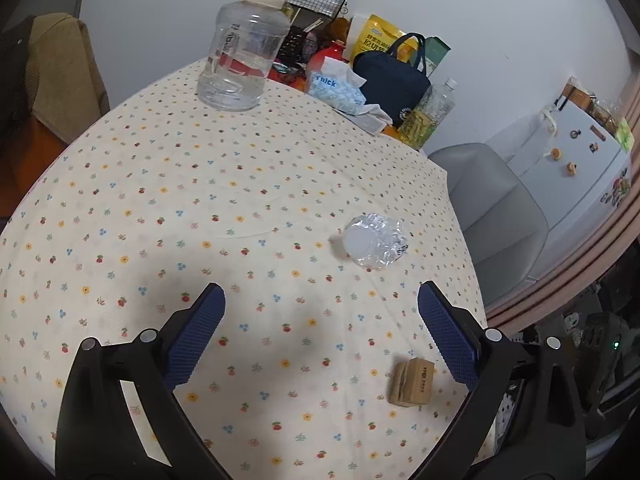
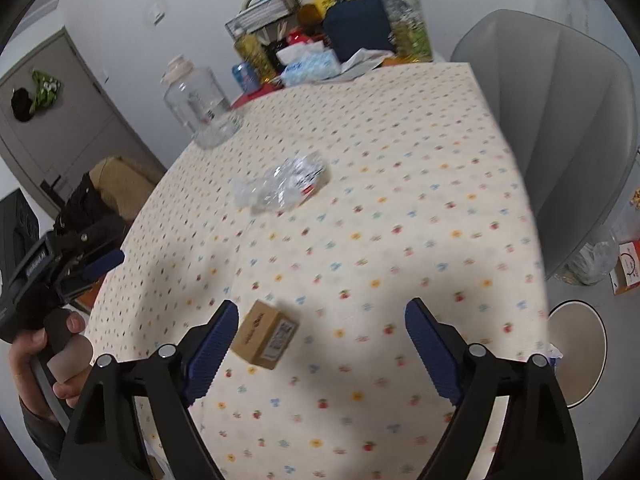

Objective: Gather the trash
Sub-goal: 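Grasp the cardboard box with the right gripper while left grasps the crushed plastic bottle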

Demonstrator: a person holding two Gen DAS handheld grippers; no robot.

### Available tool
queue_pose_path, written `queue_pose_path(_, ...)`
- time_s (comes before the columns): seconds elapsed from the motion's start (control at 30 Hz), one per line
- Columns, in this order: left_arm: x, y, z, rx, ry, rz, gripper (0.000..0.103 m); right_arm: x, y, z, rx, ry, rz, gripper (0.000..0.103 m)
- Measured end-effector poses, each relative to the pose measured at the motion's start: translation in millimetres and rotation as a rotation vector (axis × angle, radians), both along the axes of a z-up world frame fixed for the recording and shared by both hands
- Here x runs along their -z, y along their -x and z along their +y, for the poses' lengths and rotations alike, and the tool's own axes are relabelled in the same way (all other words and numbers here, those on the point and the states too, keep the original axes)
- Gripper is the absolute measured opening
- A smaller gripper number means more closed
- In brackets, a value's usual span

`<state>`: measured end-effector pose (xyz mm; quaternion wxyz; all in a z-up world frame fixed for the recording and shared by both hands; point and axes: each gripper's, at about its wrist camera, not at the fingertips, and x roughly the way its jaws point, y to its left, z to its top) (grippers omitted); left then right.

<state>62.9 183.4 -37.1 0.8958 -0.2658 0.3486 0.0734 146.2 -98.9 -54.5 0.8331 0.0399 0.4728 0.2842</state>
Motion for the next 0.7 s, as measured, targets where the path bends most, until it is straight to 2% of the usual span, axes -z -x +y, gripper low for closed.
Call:
queue_pose_path(0.17, 10, 7, 9, -0.005, 0.016, 0.008, 0.092, 12, 14, 37, -0.078, 0.041, 0.011, 0.080)
queue_pose_path(0.3, 16, 10, 15, -0.009, 0.031, 0.011, 0.091, 23, 19, 55, -0.113, 0.078, 0.025, 0.075)
queue_pose_path(0.37, 18, 10, 17, -0.006, 0.035, 0.014, 0.091, 32, 16, 62, -0.123, 0.091, 0.052, 0.059)
queue_pose_path(0.4, 19, 10, 17, -0.004, 0.036, 0.015, 0.091, 36, 15, 65, -0.131, 0.097, 0.067, 0.041)
queue_pose_path(0.5, 20, 8, 18, 0.000, 0.036, 0.019, 0.091, 33, 16, 63, -0.138, 0.094, 0.045, 0.029)
queue_pose_path(0.57, 21, 5, 17, 0.003, 0.028, 0.029, 0.087, 27, 15, 61, -0.138, 0.090, 0.030, 0.028)
queue_pose_path(0.63, 22, -2, 15, 0.011, 0.024, 0.044, 0.080, 22, 12, 55, -0.125, 0.083, 0.014, 0.028)
queue_pose_path(0.7, 23, -10, 13, 0.021, 0.036, 0.045, 0.079, 18, 7, 46, -0.107, 0.074, 0.006, 0.028)
